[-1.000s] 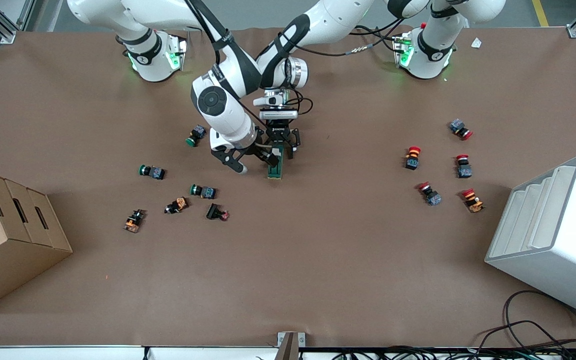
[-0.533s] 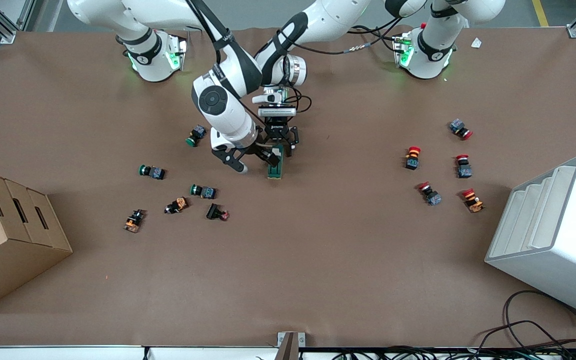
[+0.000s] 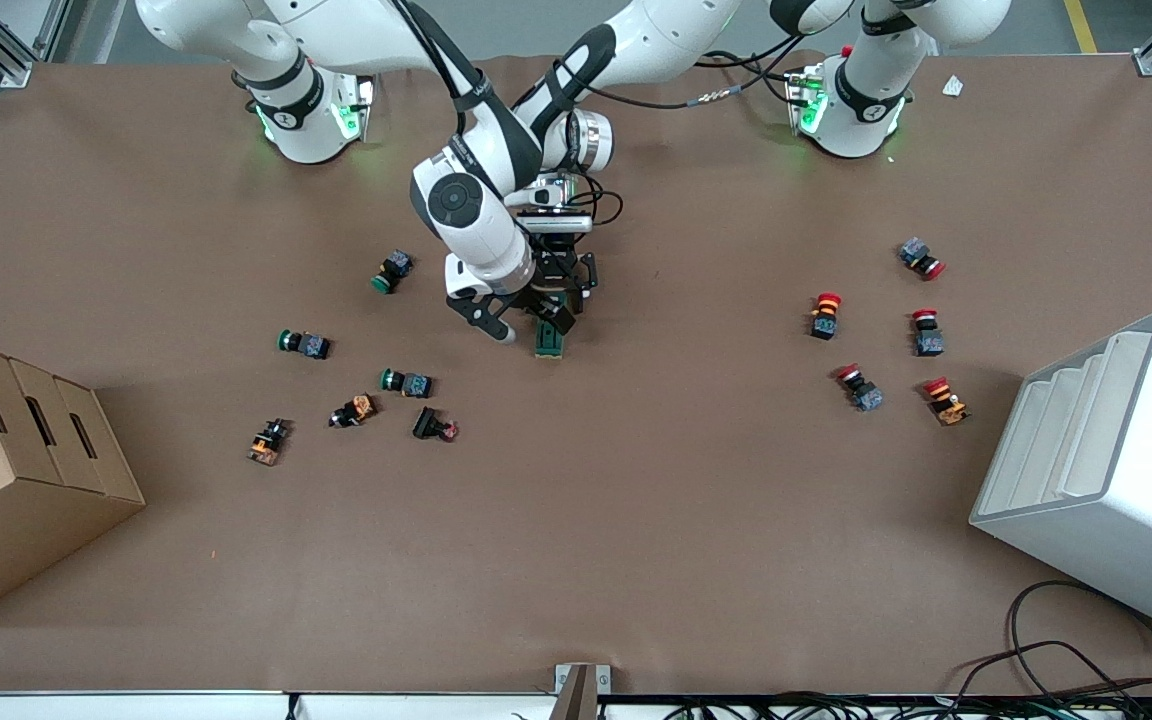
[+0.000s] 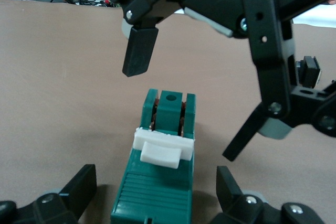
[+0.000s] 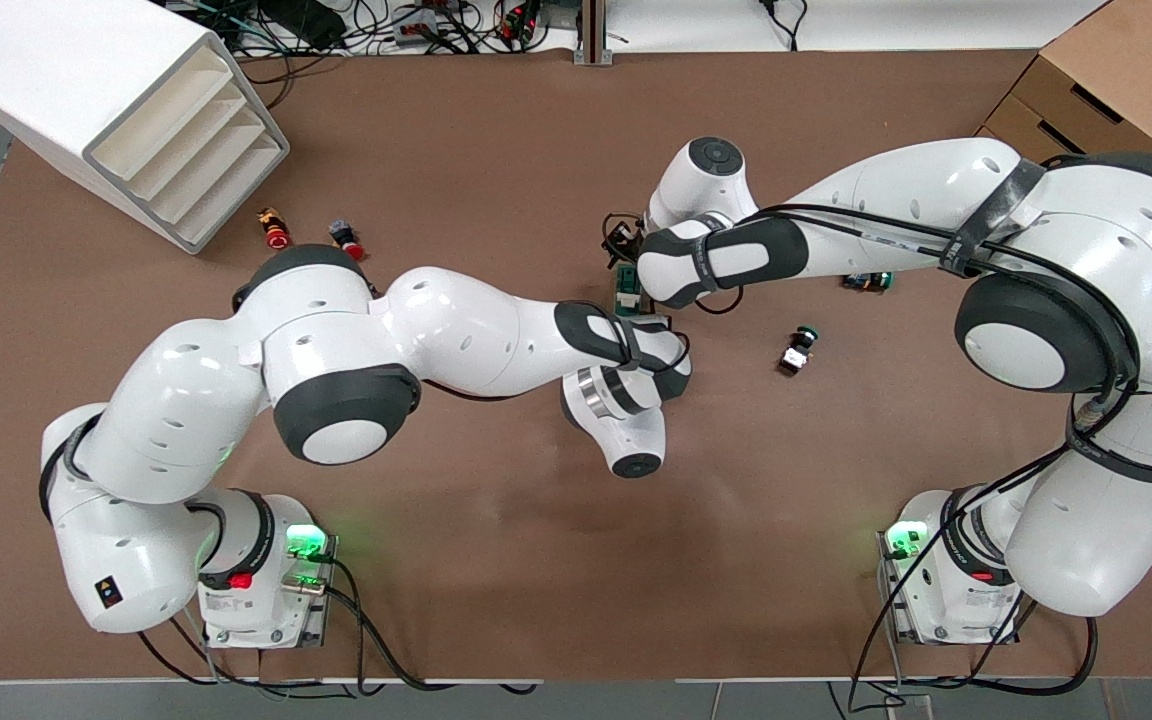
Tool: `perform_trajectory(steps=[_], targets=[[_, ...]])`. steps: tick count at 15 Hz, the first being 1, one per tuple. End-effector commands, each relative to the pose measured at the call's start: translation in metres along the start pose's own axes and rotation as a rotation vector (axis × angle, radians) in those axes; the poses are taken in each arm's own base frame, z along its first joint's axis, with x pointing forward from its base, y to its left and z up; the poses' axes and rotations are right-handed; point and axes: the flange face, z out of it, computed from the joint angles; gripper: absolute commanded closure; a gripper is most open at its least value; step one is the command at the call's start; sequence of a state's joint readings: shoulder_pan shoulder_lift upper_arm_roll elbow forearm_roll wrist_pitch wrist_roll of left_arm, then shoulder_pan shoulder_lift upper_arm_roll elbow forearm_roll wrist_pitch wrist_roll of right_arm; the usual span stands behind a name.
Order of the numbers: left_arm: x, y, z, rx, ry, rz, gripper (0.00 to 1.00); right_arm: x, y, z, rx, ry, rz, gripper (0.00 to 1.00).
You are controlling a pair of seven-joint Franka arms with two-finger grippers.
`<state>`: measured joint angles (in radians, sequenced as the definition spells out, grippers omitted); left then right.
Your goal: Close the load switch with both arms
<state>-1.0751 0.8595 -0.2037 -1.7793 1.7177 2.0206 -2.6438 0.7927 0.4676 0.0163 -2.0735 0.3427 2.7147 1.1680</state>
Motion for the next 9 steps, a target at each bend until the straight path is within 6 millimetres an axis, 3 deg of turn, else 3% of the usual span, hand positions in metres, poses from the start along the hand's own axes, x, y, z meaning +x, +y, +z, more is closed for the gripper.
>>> perform_trajectory(steps=[1, 6, 9], targets=[[-0.006, 0.006, -0.001, -0.008, -0.015, -0.025, 0.0, -0.004, -0.001, -0.002, 0.012, -0.004, 0.017, 0.0], [-0.005, 0.005, 0.0, -0.007, -0.015, -0.031, 0.0, -0.015, -0.002, 0.017, 0.03, 0.011, -0.003, 0.0], [-0.007, 0.005, -0.001, -0.007, -0.014, -0.029, 0.0, -0.017, -0.007, 0.018, 0.039, 0.011, -0.007, 0.0]])
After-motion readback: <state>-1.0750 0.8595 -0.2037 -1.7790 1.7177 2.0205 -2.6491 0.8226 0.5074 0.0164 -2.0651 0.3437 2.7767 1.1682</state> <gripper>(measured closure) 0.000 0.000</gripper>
